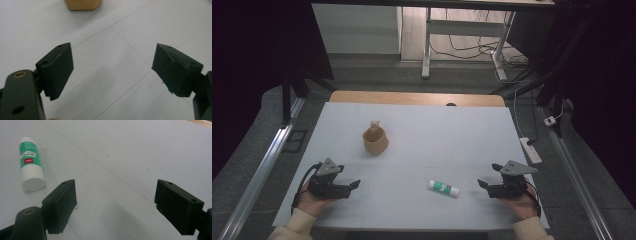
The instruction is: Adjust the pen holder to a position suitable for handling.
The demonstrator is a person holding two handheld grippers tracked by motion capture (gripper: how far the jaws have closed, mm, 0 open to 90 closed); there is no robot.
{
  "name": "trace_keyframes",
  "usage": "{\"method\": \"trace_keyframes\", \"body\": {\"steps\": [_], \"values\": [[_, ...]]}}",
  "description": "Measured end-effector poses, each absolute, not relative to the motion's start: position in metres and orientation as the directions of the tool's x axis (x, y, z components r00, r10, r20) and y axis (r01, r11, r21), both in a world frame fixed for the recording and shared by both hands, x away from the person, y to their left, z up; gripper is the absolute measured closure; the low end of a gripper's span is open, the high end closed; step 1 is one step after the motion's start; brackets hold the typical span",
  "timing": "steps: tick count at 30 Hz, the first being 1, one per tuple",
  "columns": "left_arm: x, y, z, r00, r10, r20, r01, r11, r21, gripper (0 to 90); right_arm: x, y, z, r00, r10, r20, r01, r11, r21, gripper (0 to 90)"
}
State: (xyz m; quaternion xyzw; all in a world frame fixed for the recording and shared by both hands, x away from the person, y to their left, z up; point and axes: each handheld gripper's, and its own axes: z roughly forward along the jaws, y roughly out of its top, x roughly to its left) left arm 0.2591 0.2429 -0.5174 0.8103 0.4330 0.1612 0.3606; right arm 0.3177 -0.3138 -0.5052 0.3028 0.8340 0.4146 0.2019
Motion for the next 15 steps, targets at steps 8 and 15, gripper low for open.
{"method": "trace_keyframes", "body": {"steps": [8,15], "values": [[0.2595,0.2447,-0.5170,0.568,0.821,-0.049,0.585,-0.361,0.727,16.7,0.3176,-0.3141,-0.5048,-0.729,0.679,-0.086,0.340,0.468,0.816,18.2],[0.2603,0.2458,-0.5162,0.567,0.822,-0.052,0.585,-0.356,0.729,16.8,0.3179,-0.3146,-0.5056,-0.727,0.682,-0.078,0.346,0.461,0.817,19.1]]}}
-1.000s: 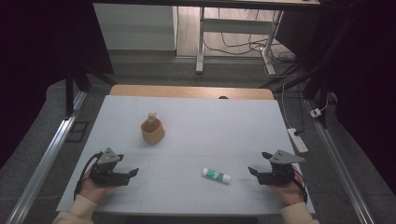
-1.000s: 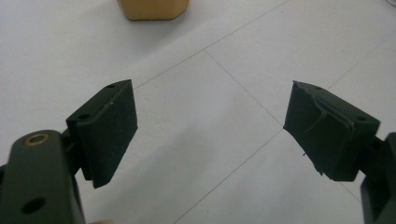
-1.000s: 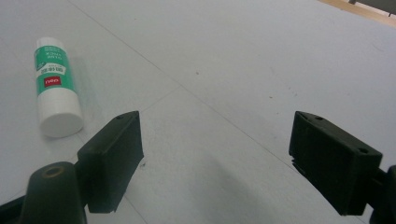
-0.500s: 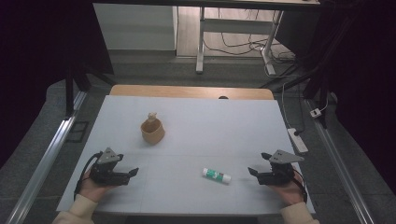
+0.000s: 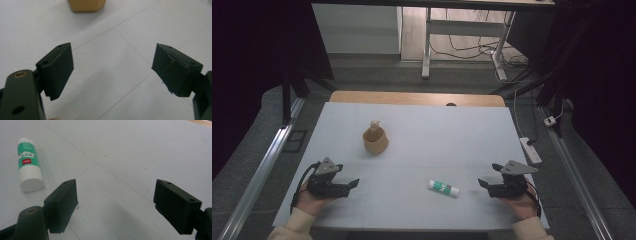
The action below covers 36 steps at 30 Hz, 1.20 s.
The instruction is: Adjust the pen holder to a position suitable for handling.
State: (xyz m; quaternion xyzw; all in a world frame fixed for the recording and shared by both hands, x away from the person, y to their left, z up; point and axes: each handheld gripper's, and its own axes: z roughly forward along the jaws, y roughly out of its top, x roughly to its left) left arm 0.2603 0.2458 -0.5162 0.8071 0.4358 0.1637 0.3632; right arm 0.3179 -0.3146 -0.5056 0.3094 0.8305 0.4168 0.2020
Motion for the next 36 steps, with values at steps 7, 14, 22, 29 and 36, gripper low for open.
{"method": "trace_keyframes", "body": {"steps": [7,14,22,29,36], "values": [[0.263,0.245,-0.514,0.566,0.823,-0.055,0.586,-0.355,0.728,16.8,0.319,-0.315,-0.505,-0.725,0.684,-0.074,0.346,0.455,0.821,19.6],[0.274,0.243,-0.504,0.565,0.823,-0.057,0.586,-0.351,0.730,17.0,0.320,-0.317,-0.505,-0.723,0.687,-0.071,0.351,0.454,0.819,19.6],[0.286,0.241,-0.488,0.558,0.828,-0.059,0.588,-0.344,0.732,18.7,0.320,-0.319,-0.504,-0.714,0.698,-0.056,0.356,0.430,0.830,19.6],[0.299,0.237,-0.473,0.566,0.824,-0.037,0.571,-0.360,0.738,19.6,0.320,-0.318,-0.504,-0.716,0.696,-0.060,0.356,0.438,0.825,19.6],[0.315,0.241,-0.459,0.565,0.823,-0.057,0.566,-0.335,0.753,22.6,0.319,-0.319,-0.503,-0.711,0.700,-0.058,0.354,0.429,0.831,19.6]]}}
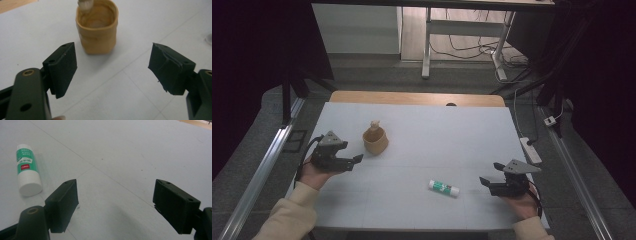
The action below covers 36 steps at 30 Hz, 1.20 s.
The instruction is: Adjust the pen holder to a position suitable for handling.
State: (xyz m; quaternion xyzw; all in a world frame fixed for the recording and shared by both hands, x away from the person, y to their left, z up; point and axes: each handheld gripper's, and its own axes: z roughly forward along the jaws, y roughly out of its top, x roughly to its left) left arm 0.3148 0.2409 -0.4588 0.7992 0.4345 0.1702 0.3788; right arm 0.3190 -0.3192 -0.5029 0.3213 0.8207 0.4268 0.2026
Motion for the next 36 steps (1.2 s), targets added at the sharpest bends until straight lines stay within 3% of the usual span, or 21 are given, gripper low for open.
{"method": "trace_keyframes", "body": {"steps": [19,23,26,36], "values": [[0.372,0.254,-0.465,0.482,0.874,-0.064,0.629,-0.294,0.720,30.9,0.320,-0.318,-0.505,-0.713,0.700,-0.053,0.365,0.434,0.823,19.7],[0.382,0.259,-0.466,0.464,0.884,-0.057,0.634,-0.287,0.718,37.3,0.321,-0.318,-0.506,-0.714,0.698,-0.052,0.368,0.438,0.820,19.6],[0.389,0.262,-0.470,0.449,0.891,-0.064,0.649,-0.276,0.709,49.0,0.321,-0.318,-0.506,-0.713,0.699,-0.052,0.370,0.439,0.819,19.7],[0.403,0.257,-0.488,0.459,0.887,-0.043,0.677,-0.318,0.664,73.6,0.322,-0.318,-0.507,-0.713,0.700,-0.049,0.379,0.442,0.813,19.7]]}}
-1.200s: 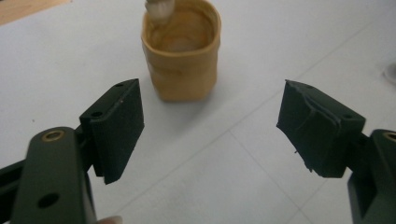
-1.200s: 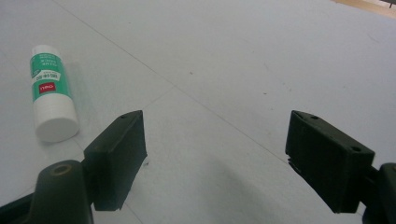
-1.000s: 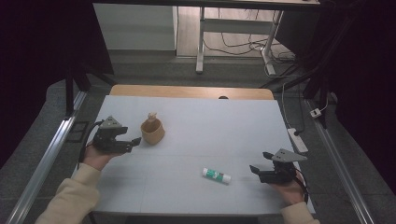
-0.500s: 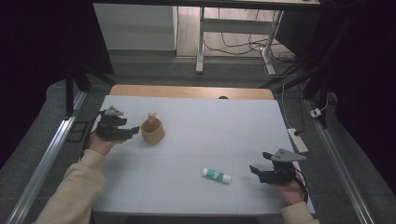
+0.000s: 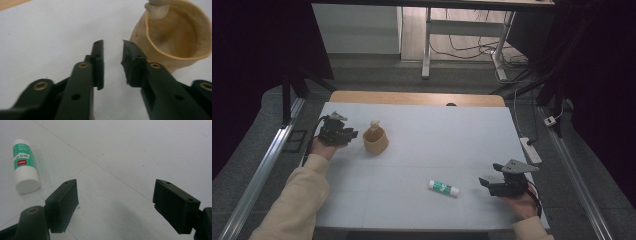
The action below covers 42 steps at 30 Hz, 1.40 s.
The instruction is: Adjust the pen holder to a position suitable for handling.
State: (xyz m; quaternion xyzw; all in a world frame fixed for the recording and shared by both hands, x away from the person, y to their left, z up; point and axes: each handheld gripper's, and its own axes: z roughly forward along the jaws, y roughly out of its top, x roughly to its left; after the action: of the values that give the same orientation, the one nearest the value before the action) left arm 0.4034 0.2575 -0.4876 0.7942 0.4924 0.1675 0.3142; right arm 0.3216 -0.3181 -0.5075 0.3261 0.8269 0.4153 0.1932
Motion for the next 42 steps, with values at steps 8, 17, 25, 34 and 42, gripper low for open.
{"method": "trace_keyframes", "body": {"steps": [8,17,25,34,42], "values": [[0.409,0.254,-0.502,0.489,0.869,-0.073,0.698,-0.339,0.630,87.9,0.321,-0.318,-0.508,-0.713,0.699,-0.052,0.382,0.448,0.808,20.0],[0.412,0.250,-0.508,0.505,0.857,-0.103,0.709,-0.344,0.616,88.0,0.321,-0.319,-0.508,-0.710,0.702,-0.052,0.384,0.448,0.807,20.1],[0.413,0.239,-0.511,0.518,0.851,-0.084,0.704,-0.369,0.607,88.0,0.322,-0.319,-0.509,-0.710,0.703,-0.047,0.387,0.446,0.807,20.1],[0.414,0.238,-0.513,0.509,0.856,-0.093,0.715,-0.361,0.598,88.1,0.322,-0.319,-0.510,-0.709,0.703,-0.048,0.390,0.448,0.805,20.2],[0.415,0.234,-0.515,0.514,0.852,-0.098,0.720,-0.367,0.589,88.1,0.322,-0.319,-0.509,-0.709,0.703,-0.054,0.391,0.455,0.800,20.2]]}}
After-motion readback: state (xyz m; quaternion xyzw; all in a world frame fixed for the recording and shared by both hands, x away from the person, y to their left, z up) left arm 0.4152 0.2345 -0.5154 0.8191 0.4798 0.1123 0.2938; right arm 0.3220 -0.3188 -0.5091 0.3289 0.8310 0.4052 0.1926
